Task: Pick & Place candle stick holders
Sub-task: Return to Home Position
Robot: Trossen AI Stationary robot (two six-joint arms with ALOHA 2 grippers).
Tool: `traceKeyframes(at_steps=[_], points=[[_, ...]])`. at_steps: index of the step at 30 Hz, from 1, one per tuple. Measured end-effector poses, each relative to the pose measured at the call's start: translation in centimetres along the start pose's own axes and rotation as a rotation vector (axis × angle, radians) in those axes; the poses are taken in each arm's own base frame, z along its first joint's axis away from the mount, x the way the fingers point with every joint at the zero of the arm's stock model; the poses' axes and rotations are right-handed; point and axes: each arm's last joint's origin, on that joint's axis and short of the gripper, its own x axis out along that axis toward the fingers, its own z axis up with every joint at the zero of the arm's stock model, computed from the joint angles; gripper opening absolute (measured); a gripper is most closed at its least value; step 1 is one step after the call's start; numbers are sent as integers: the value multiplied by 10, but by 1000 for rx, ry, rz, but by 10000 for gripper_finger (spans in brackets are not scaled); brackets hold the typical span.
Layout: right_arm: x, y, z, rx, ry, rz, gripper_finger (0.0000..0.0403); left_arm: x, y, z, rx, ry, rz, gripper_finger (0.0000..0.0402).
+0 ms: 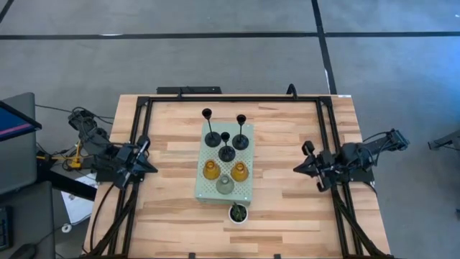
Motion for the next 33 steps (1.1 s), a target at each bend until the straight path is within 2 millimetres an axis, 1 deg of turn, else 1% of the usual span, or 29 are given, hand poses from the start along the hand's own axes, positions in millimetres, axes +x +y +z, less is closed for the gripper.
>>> traceKeyframes(at_steps=[4, 8, 11, 17, 26, 33], points=[[0, 1, -5, 6, 53, 53, 0, 0, 0, 0, 0, 0, 0, 8], [-1, 5, -7, -4, 81, 175, 0, 0, 0, 0, 0, -1, 0, 8], [-1, 7, -6, -5, 91, 205, 0, 0, 0, 0, 0, -1, 0, 8], [-2, 8, -7, -49, 102, 198, 0, 0, 0, 0, 0, 0, 0, 8], [-2, 8, -7, -19, 107, 196, 0, 0, 0, 1, 11, -9, -4, 8], [-2, 8, -7, -25, 107, 192, 0, 0, -3, 3, 30, -22, -102, 8]])
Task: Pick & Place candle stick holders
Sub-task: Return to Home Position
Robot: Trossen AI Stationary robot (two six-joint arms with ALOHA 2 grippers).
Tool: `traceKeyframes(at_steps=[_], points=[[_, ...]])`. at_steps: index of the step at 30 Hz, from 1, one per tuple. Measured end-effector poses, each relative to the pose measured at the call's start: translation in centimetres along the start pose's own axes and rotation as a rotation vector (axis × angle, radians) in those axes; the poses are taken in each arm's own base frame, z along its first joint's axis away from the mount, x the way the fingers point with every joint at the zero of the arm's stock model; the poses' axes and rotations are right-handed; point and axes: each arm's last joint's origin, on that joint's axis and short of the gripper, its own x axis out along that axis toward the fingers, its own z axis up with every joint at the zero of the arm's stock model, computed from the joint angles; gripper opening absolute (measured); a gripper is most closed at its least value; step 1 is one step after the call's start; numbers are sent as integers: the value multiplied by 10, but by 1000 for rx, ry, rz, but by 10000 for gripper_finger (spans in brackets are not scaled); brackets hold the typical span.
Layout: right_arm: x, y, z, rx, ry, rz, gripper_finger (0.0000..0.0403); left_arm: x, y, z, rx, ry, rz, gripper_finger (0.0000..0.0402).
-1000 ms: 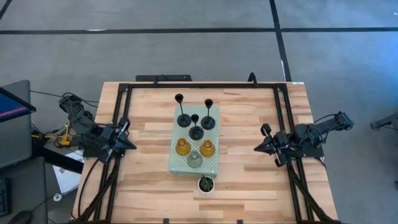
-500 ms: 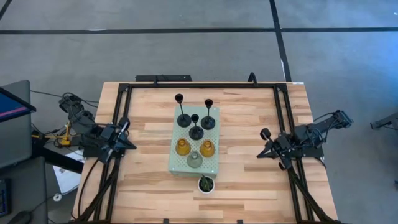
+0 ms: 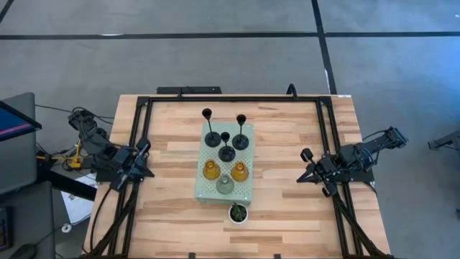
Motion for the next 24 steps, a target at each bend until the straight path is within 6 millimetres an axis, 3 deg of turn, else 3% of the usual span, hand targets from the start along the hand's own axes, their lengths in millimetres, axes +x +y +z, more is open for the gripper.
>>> traceKeyframes(at_steps=[6, 12, 24], points=[[0, 0, 0, 0, 0, -1, 0, 0, 0, 0, 36, -4, 0, 8], [0, 0, 0, 0, 0, -2, 0, 3, -2, 0, -44, -38, -33, 8], [0, 0, 0, 0, -2, -3, 0, 33, -15, -51, 0, -90, -173, 8]])
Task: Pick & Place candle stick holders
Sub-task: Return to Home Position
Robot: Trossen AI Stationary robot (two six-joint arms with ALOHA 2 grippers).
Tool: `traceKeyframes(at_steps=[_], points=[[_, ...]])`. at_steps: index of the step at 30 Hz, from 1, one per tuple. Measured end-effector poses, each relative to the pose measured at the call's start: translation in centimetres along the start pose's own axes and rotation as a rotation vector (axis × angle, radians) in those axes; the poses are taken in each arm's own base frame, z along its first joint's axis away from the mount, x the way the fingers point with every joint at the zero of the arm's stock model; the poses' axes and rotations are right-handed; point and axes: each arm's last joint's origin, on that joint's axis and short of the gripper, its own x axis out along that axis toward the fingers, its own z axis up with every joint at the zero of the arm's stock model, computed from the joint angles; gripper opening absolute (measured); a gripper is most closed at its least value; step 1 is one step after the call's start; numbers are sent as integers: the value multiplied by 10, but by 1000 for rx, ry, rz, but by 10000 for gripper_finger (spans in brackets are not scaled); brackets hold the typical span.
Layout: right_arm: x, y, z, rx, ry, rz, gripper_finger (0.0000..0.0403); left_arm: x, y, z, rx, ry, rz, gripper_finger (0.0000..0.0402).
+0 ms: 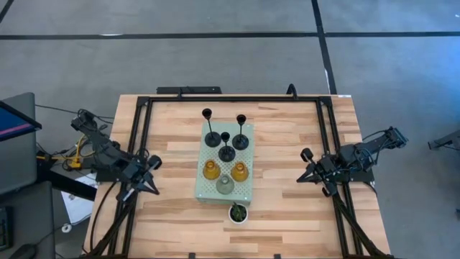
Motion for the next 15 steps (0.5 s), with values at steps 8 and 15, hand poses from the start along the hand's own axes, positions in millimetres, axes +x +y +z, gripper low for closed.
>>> traceKeyframes(at_steps=[8, 15], points=[[0, 0, 0, 0, -1, 0, 0, 7, -1, -26, 24, -46, -15, 8], [0, 0, 0, -8, -2, 0, 0, 9, 1, -36, 57, -47, 38, 8]])
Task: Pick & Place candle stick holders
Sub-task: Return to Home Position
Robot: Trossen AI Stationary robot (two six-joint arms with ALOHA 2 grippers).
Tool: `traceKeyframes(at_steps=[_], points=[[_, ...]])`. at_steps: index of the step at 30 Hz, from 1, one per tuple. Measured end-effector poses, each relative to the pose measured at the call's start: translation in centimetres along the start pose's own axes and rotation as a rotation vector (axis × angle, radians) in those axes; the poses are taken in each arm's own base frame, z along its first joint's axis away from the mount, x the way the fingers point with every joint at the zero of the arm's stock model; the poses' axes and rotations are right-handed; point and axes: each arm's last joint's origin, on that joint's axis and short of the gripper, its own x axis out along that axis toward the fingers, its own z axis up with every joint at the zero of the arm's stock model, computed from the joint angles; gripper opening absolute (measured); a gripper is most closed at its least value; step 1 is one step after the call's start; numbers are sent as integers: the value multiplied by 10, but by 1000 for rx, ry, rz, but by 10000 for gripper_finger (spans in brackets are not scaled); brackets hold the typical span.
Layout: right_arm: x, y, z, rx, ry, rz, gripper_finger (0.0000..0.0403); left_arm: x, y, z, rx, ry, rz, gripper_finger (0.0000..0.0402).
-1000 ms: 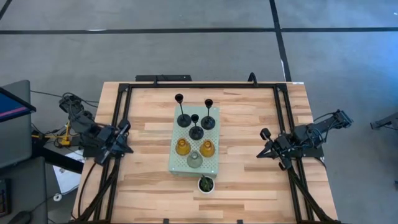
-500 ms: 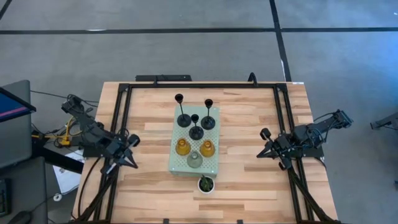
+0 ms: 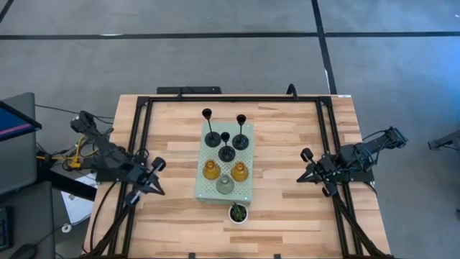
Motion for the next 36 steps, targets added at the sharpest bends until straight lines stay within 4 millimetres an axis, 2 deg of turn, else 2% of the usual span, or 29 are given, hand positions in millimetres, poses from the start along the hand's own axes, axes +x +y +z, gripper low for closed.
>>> traceKeyframes(at_steps=[6, 25, 36], points=[[0, 0, 0, -3, -3, -1, 0, 1, 9, -13, 11, -10, 104, 8], [0, 0, 0, -30, -3, -1, 0, -3, 38, -12, 42, -11, 212, 8], [0, 0, 0, -16, -1, -1, 0, -12, 59, -13, 61, 16, 435, 8]])
